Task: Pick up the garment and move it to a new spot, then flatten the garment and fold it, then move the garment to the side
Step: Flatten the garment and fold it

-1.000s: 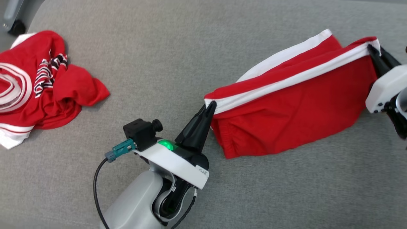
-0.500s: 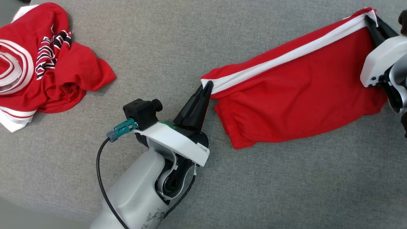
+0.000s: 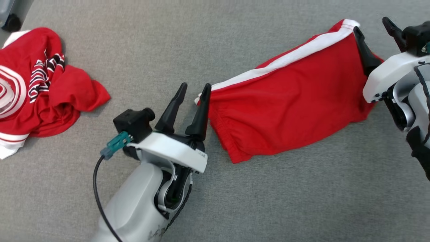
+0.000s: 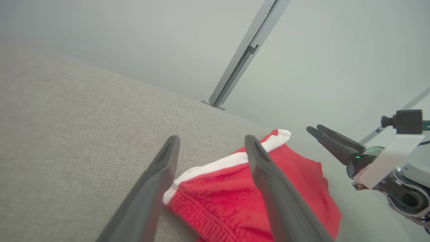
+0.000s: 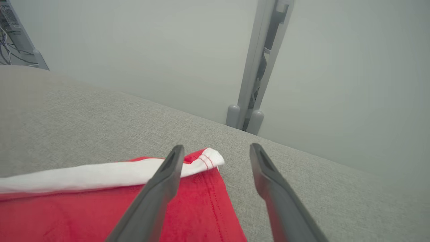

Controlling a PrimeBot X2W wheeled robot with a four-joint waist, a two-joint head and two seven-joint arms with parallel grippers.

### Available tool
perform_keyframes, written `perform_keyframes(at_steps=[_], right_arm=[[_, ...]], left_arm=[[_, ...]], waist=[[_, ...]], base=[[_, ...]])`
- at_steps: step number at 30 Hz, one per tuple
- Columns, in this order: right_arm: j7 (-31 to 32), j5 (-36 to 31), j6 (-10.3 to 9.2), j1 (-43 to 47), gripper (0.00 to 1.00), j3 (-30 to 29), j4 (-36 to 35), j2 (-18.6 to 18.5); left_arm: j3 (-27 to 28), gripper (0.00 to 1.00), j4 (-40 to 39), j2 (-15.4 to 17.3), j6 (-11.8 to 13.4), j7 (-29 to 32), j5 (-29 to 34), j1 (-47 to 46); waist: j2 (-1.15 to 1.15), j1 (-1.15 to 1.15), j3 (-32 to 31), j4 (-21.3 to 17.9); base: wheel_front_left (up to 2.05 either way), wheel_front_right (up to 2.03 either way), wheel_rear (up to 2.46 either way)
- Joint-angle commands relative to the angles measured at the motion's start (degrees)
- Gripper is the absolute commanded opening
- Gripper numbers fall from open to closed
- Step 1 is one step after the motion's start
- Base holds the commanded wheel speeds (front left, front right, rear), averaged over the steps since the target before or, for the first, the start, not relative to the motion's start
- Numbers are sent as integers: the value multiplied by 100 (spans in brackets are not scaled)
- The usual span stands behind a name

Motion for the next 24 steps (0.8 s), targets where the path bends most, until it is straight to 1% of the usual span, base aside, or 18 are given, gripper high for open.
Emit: perform_keyframes(at_steps=[1, 6, 9, 14, 17, 20, 24], right_arm=[[-44, -10, -3, 117, 100, -131, -216, -51], [-43, -408, -2, 935, 100, -769, -1102, -10], [-44, -704, -2, 1504, 100, -1201, -1602, 143], [-44, -1070, -2, 2473, 100, -1743, -2178, 479], [-45, -1155, -2, 2930, 100, -1941, -2348, 653], [-44, -1109, -3, 3194, 100, -2086, -2350, 719], [-44, -691, -2, 3256, 100, -2206, -2100, 778]], left_arm=[[145, 100, -121, 25, 60, -21, 199, 153], [762, 100, -593, 25, 239, -22, 988, 744], [1056, 100, -759, 24, 281, -22, 1376, 1101], [1415, 100, -987, 23, 325, -23, 1833, 1640], [1523, 100, -1113, 23, 361, -23, 2031, 1944], [1569, 100, -1241, 22, 386, -23, 2239, 2149], [1487, 100, -1411, 24, 415, -23, 2447, 2355]], waist=[[0, 0, -200, -167], [0, 0, -545, -411], [0, 0, -773, -548], [0, 0, -1180, -762], [0, 0, -1369, -864], [0, 0, -1429, -900], [0, 0, -1438, -839]], base=[[0, 0, 0], [0, 0, 0], [0, 0, 0], [0, 0, 0], [0, 0, 0], [0, 0, 0], [0, 0, 0]])
